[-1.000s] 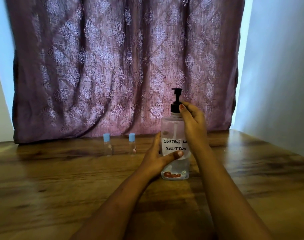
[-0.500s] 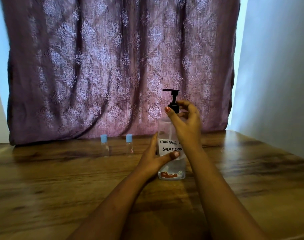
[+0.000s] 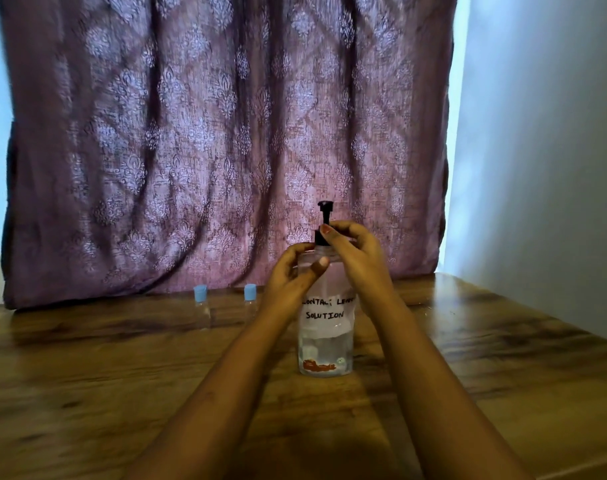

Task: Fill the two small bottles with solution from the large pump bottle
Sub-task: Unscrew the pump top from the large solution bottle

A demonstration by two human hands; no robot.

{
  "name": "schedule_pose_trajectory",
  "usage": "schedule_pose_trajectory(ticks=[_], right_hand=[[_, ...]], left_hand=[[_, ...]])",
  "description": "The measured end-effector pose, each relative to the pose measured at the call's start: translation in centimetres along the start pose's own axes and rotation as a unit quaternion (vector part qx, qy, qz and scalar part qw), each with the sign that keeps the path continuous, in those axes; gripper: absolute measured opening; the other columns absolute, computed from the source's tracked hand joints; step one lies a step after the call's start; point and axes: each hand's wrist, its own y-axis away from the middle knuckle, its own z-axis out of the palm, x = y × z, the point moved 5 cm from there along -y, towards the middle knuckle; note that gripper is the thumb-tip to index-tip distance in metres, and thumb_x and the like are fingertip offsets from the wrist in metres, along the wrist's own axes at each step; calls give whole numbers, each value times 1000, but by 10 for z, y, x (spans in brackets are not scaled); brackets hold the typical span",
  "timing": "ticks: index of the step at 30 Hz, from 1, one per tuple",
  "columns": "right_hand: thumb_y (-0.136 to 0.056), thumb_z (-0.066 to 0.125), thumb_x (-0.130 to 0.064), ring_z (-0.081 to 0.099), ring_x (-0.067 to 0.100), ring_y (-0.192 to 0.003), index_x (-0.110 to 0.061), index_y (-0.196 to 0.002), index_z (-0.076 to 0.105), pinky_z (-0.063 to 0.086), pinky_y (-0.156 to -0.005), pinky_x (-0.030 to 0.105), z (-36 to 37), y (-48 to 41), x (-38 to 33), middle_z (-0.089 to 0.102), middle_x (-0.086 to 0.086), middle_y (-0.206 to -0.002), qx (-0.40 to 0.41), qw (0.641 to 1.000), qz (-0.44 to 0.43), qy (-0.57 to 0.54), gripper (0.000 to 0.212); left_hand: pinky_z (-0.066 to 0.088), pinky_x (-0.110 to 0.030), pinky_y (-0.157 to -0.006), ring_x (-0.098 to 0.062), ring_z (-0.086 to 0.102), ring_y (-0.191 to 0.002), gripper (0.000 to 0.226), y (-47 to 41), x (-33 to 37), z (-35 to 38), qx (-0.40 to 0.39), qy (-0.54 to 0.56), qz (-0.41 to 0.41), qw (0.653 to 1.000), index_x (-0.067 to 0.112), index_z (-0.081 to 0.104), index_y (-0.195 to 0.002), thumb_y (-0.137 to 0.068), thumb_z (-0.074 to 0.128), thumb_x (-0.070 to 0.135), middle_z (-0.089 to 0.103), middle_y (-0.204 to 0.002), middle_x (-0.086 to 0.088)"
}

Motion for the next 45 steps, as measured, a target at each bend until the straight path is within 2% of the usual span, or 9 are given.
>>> schedule_pose_trajectory(ticks=[5,8,12,18,25,32,39,41,45], right_hand=[[-79,71,-30,69,21,-87,-11,-91,70,57,-77,30,-9,-12,-9,73,8,-89,-26,999,3,42,22],[-88,61,-22,67,8,-85,-16,-94,69,51,-74,20,-12,-15,-14,72,0,-89,-83,994,-3,74,12],[-94,50,-18,62,-5,-88,-29,-102,61,45,-63,4,-12,-17,-12,67,-11,-98,-120,992,30,27,17],[-74,75,-30,62,13,-87,-13,-104,64,54,-74,27,-1,-13,-17,67,1,-96,-61,991,-11,115,36],[-88,59,-10,63,13,-103,-12,-115,59,49,-89,25,-8,-15,-14,67,3,-109,-159,984,64,42,27],[-70,79,-31,60,11,-79,-13,-100,62,49,-69,22,-4,-15,-21,62,-3,-85,-41,987,4,157,39],[-87,61,-17,60,18,-105,-11,-114,59,46,-97,37,-2,-16,-25,65,5,-111,-132,982,46,125,28],[-82,66,-32,57,16,-104,-12,-116,58,46,-89,32,1,-16,-26,62,2,-115,-111,975,21,190,40],[-71,75,-43,53,9,-75,-11,-105,59,36,-57,18,4,-15,-32,57,-4,-86,-26,954,-20,297,49]], left_hand=[[56,-40,-91,-22,66,-99,19,-21,8,5,-5,-39,20,999,24,66,-98,-82,74,17,70,-96,3],[57,-36,-83,-21,70,-92,31,-21,-2,2,24,-14,11,1000,17,70,-95,-69,78,32,73,-91,0],[55,-29,-75,-16,66,-81,15,-16,-4,2,40,2,4,999,20,66,-85,-78,79,18,70,-84,1],[57,-42,-86,-30,69,-96,20,-12,-3,1,43,5,3,999,18,67,-97,-79,76,14,72,-98,-10],[56,-17,-67,1,69,-75,22,-8,-3,0,29,5,-2,1000,17,67,-97,-78,76,11,72,-90,4],[59,-25,-75,-9,72,-85,26,-3,-1,1,20,35,-3,999,23,67,-100,-79,75,9,74,-96,2],[59,-35,-83,-22,70,-96,30,0,-2,-1,32,34,-8,999,23,66,-104,-78,77,14,72,-105,-4],[59,-32,-82,-19,70,-95,31,-1,-1,-1,31,27,-5,999,20,65,-108,-79,75,12,72,-103,-3],[57,-22,-75,-7,69,-86,31,-1,1,1,26,22,12,999,14,64,-112,-82,72,7,71,-99,2]])
